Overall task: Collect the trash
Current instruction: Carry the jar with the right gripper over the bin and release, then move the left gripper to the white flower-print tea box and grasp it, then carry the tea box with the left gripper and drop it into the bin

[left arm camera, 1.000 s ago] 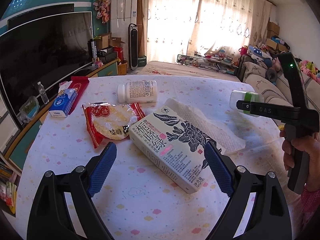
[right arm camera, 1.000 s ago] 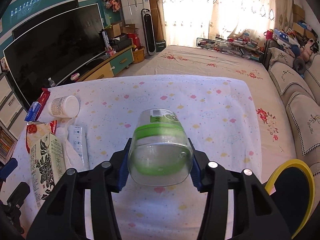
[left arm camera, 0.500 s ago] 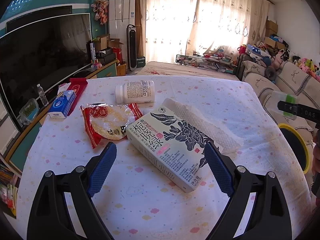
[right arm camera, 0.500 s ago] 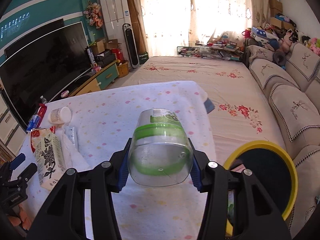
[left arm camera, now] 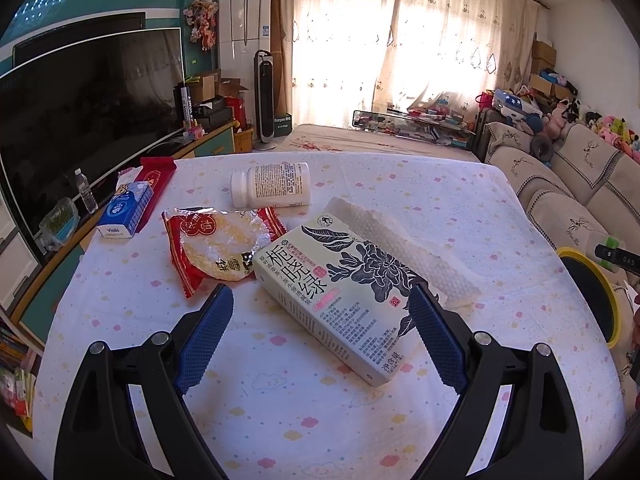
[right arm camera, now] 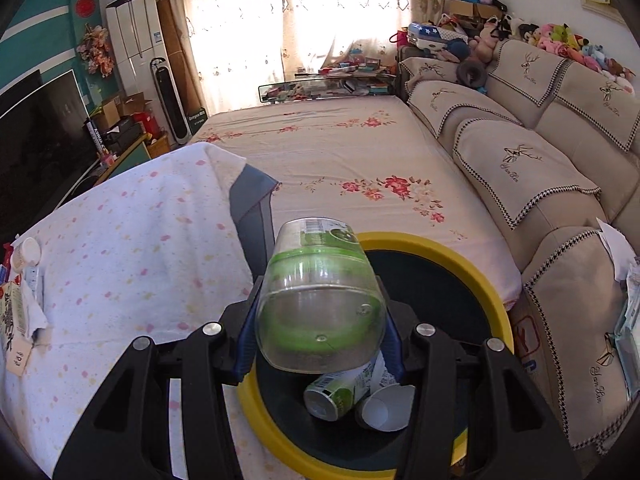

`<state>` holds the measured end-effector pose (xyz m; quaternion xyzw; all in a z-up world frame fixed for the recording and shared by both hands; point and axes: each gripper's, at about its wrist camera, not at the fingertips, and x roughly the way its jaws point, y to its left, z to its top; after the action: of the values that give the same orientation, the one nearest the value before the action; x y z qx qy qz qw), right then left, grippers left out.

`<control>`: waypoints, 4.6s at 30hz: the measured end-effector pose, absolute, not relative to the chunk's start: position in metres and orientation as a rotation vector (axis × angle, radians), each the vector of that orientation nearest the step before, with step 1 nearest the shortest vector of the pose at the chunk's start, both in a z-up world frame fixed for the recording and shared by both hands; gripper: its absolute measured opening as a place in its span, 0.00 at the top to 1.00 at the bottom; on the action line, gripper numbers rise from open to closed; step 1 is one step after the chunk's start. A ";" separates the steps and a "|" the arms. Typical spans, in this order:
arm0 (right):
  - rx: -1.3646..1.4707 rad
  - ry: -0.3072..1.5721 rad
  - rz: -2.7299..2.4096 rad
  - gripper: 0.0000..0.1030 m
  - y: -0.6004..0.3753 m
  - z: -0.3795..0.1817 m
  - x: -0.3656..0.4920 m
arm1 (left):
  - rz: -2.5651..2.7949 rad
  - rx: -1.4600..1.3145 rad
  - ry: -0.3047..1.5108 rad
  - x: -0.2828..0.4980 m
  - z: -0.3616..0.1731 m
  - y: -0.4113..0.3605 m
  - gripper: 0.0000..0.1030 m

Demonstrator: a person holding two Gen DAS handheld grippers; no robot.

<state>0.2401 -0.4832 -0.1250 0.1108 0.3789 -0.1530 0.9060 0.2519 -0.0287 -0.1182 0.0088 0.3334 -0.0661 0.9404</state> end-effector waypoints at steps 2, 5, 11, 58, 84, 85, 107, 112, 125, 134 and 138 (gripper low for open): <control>0.231 0.797 -0.332 0.53 -0.489 -0.134 0.240 | -0.134 0.020 0.682 0.252 -0.119 -0.029 0.15; 0.239 0.812 -0.347 0.53 -0.497 -0.144 0.241 | -0.134 0.021 0.687 0.252 -0.120 -0.030 0.15; 0.249 0.789 -0.377 0.50 -0.499 -0.142 0.237 | -0.134 0.021 0.689 0.253 -0.121 -0.031 0.15; 0.201 0.628 -0.053 0.33 -0.325 -0.086 0.263 | -0.061 0.040 0.902 0.267 -0.150 -0.029 0.11; 0.207 0.654 -0.035 0.33 -0.324 -0.090 0.268 | 0.077 0.076 0.914 0.312 -0.142 -0.032 0.08; 0.207 0.654 -0.034 0.33 -0.324 -0.090 0.267 | 0.074 0.062 0.922 0.316 -0.144 -0.030 0.08; 0.194 0.624 -0.047 0.31 -0.323 -0.085 0.261 | -0.086 0.029 0.839 0.214 -0.109 -0.022 0.30; 0.212 0.607 -0.088 0.27 -0.344 -0.071 0.250 | -0.170 0.041 0.824 0.186 -0.097 -0.049 0.30; 0.218 0.537 -0.322 0.27 -0.455 -0.055 0.133 | -0.531 0.184 0.829 0.192 -0.094 -0.227 0.30; 0.233 0.500 -0.533 0.26 -0.525 -0.051 0.064 | -0.697 0.280 0.866 0.218 -0.112 -0.358 0.30; 0.254 0.501 -0.563 0.26 -0.540 -0.056 0.052 | -0.736 0.322 0.905 0.230 -0.128 -0.409 0.30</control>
<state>0.0518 -0.5396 -0.0560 0.1235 0.2441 -0.2742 0.9219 0.2295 -0.4086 -0.1276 0.1515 0.4254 -0.3459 0.8224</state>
